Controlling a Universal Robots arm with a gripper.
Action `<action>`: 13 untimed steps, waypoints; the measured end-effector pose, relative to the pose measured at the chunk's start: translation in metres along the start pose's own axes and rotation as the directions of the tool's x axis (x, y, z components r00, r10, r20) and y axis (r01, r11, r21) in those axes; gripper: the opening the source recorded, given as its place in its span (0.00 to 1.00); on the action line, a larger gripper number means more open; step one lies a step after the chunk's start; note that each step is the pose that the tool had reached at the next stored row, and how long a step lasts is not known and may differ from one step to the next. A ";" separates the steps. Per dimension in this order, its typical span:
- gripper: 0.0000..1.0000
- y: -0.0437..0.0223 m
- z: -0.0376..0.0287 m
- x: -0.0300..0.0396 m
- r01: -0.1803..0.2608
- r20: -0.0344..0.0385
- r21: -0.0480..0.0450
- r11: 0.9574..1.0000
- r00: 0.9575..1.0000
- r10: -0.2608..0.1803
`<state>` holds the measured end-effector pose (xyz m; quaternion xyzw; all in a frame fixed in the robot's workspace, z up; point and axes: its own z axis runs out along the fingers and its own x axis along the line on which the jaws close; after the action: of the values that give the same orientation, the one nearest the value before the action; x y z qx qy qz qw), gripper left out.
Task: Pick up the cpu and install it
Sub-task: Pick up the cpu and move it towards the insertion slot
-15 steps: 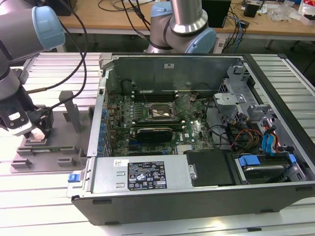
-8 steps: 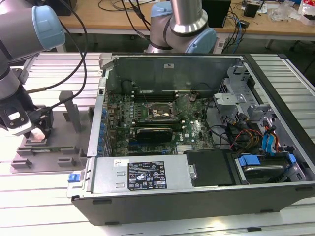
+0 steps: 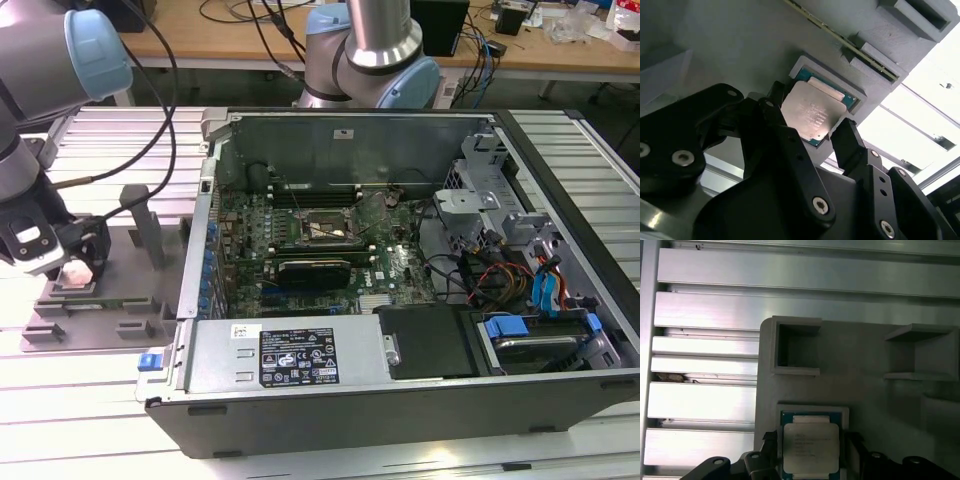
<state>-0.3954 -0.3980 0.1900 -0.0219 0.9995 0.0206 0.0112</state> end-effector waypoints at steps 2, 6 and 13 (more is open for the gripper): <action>0.65 -0.0001 0.0002 -0.0011 -0.006 -0.001 0.009 1.000 1.000 0.006; 0.65 0.0000 0.0005 -0.0029 -0.011 -0.003 0.024 1.000 1.000 0.011; 0.65 0.0001 0.0003 -0.0025 -0.011 -0.003 0.025 1.000 1.000 0.011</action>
<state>-0.3929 -0.3978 0.1897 -0.0163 0.9998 0.0083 0.0096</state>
